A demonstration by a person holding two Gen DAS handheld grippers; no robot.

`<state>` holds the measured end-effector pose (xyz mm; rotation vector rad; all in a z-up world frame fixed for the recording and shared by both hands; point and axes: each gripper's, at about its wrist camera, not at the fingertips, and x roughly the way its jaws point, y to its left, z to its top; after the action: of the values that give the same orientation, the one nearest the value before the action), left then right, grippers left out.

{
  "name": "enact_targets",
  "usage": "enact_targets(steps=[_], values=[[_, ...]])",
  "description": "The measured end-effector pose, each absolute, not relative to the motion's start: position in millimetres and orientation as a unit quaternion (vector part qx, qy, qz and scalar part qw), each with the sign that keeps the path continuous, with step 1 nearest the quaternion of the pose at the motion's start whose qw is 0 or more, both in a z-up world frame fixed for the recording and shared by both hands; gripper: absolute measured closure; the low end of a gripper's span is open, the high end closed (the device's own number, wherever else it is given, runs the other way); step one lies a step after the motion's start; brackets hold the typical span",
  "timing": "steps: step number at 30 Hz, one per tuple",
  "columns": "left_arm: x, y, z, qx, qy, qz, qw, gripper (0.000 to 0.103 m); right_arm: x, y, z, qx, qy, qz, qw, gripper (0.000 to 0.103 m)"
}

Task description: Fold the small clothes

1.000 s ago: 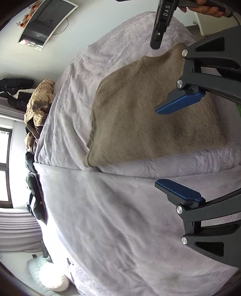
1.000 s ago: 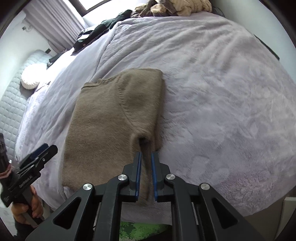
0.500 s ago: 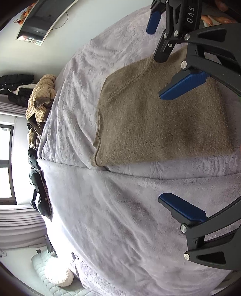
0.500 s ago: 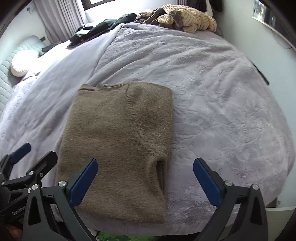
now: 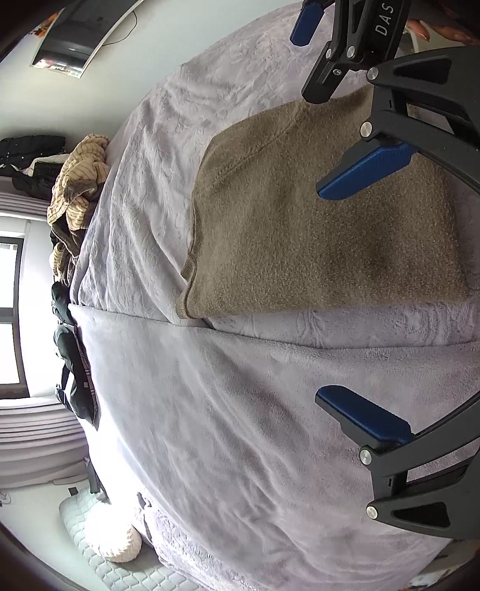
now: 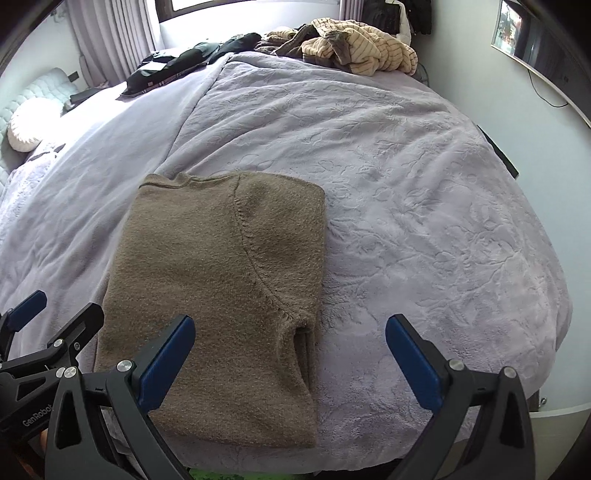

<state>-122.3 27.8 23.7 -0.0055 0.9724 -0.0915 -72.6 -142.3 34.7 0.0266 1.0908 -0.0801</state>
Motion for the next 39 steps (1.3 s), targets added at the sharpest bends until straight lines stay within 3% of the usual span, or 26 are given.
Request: enact_targets(steps=[39], values=[[-124.7, 25.2, 28.0, -0.002, 0.466, -0.037, 0.884, 0.002, -75.2, -136.2, 35.7, 0.008, 0.516, -0.039, 0.855, 0.0]])
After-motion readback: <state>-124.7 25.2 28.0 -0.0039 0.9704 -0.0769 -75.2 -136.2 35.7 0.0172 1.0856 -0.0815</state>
